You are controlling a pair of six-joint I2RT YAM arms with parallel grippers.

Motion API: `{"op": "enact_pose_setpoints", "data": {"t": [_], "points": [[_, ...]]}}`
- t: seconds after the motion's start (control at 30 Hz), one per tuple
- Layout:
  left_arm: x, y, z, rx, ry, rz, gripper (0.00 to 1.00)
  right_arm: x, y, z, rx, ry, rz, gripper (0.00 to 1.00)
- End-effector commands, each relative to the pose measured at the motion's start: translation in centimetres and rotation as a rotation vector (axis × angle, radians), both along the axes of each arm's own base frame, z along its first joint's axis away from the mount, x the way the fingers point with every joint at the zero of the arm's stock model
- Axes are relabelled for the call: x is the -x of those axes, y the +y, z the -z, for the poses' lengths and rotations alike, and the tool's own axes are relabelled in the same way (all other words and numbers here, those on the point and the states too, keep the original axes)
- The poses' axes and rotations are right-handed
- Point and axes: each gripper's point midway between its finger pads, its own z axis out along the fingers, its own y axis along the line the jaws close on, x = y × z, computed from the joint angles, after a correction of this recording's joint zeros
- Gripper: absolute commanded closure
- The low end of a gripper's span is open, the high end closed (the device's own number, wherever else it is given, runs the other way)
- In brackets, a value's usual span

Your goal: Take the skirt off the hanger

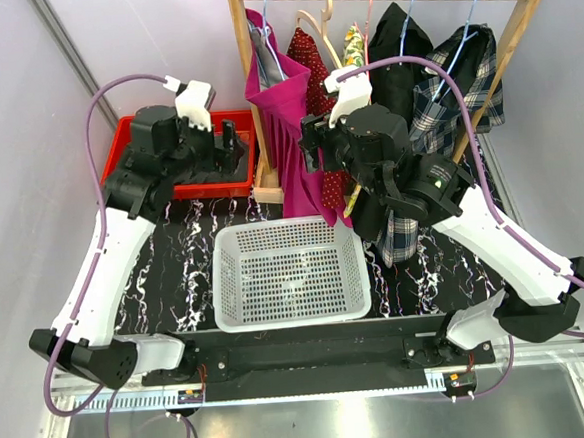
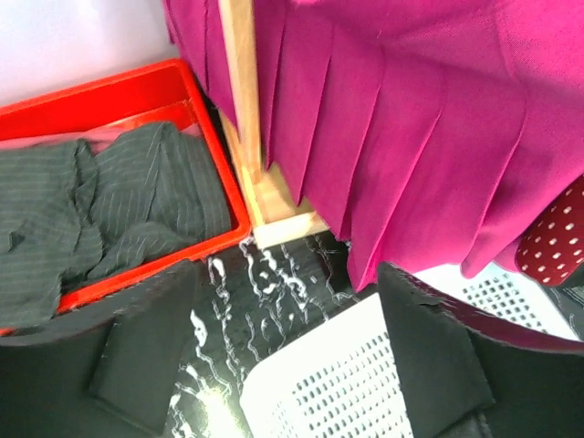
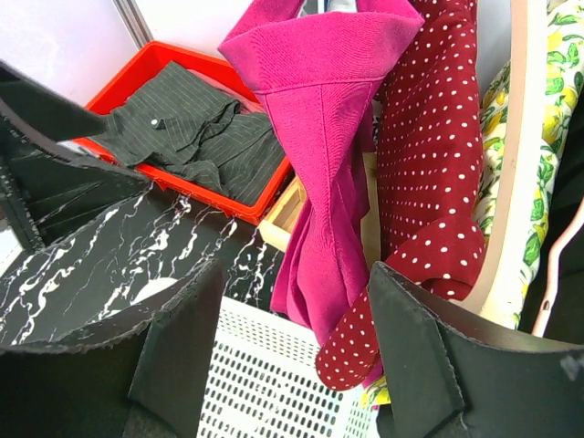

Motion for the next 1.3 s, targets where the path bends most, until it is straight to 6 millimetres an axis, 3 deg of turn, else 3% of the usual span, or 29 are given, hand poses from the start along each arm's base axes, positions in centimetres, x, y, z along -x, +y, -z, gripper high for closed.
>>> {"op": "enact_pose_setpoints", "data": {"t": [0.0,0.03,0.07,0.1,0.13,0.17,0.2,0.23,0.27,0.3,0.33,0.37,0.4,0.47,0.5,0.63,0.83,0.9,0.93,0.97,1.03,1.1,1.27], "points": [[-1.1,-2.5,-6.3,0.093,-0.169,0.111,0.16,0.6,-0.8,-1.7,-0.053,-0.025,0.007,0.27],[-1.7,-3.5,-6.3,0.105,-0.155,0.149,0.19,0.7,-0.8,-1.8,-0.06,-0.025,0.005,0.27],[-1.8,-4.0,-8.7,0.145,-0.198,0.16,0.26,0.8,-0.9,-1.9,-0.064,-0.026,0.003,0.27],[-2.0,-4.7,-9.6,0.159,-0.211,0.171,0.29,1.0,-1.2,-2.2,-0.076,-0.029,0.003,0.27],[-3.8,-5.0,-9.3,0.151,-0.204,0.129,0.3,1.2,-1.2,-2.0,-0.077,-0.025,0.002,0.27],[-3.7,-5.6,-11.9,0.173,-0.254,0.125,0.31,1.4,-1.6,-2.3,-0.088,-0.031,0.005,0.27],[-5.8,-5.6,-11.4,0.167,-0.241,0.063,0.3,1.5,-1.7,-2.1,-0.087,-0.029,0.009,0.27],[-6.3,-5.9,-11.7,0.177,-0.237,0.045,0.27,1.6,-1.8,-2.1,-0.088,-0.032,0.01,0.27],[-6.2,-6.1,-14.1,0.22,-0.274,0.027,0.27,1.8,-2.3,-2.3,-0.091,-0.04,0.017,0.26],[-7.9,-6.5,-13.3,0.226,-0.253,-0.018,0.29,1.8,-2.3,-1.7,-0.079,-0.036,0.016,0.26],[-8.4,-6.8,-13.6,0.244,-0.251,-0.026,0.31,1.8,-2.3,-1.8,-0.08,-0.047,0.014,0.26],[-8.3,-7.4,-15.1,0.283,-0.273,-0.026,0.31,2.0,-2.6,-1.9,-0.084,-0.055,0.015,0.26],[-9.7,-7.7,-14.1,0.275,-0.262,-0.067,0.31,1.9,-2.5,-1.6,-0.087,-0.057,0.017,0.26],[-10.0,-8.6,-15.4,0.3,-0.295,-0.069,0.31,2.1,-2.6,-1.6,-0.092,-0.067,0.006,0.26],[-10.9,-9.1,-14.7,0.295,-0.287,-0.082,0.32,2.1,-2.3,-1.3,-0.092,-0.067,-0.003,0.26],[-11.9,-9.8,-15.1,0.326,-0.311,-0.11,0.33,2.2,-2.3,-0.8,-0.085,-0.073,-0.008,0.26],[-13.8,-10.6,-12.2,0.336,-0.257,-0.16,0.36,2.4,-2.4,-0.4,-0.086,-0.084,-0.02,0.26],[-14.3,-10.7,-11.7,0.336,-0.248,-0.168,0.41,2.5,-2.5,-0.2,-0.084,-0.081,-0.021,0.26],[-14.4,-10.7,-11.5,0.334,-0.244,-0.172,0.47,2.6,-2.6,-0.3,-0.086,-0.082,-0.022,0.25],[-14.4,-10.7,-11.6,0.339,-0.243,-0.173,0.6,2.6,-2.5,0.0,-0.08,-0.078,-0.024,0.26],[-14.3,-10.8,-11.3,0.339,-0.236,-0.169,0.7,2.7,-2.6,0.1,-0.083,-0.077,-0.024,0.25],[-14.2,-10.9,-11.2,0.336,-0.232,-0.163,0.77,2.7,-2.7,0.3,-0.084,-0.078,-0.024,0.25],[-13.9,-10.5,-11.0,0.314,-0.232,-0.163,0.84,2.9,-3.0,0.2,-0.1,-0.085,-0.02,0.26]]}}
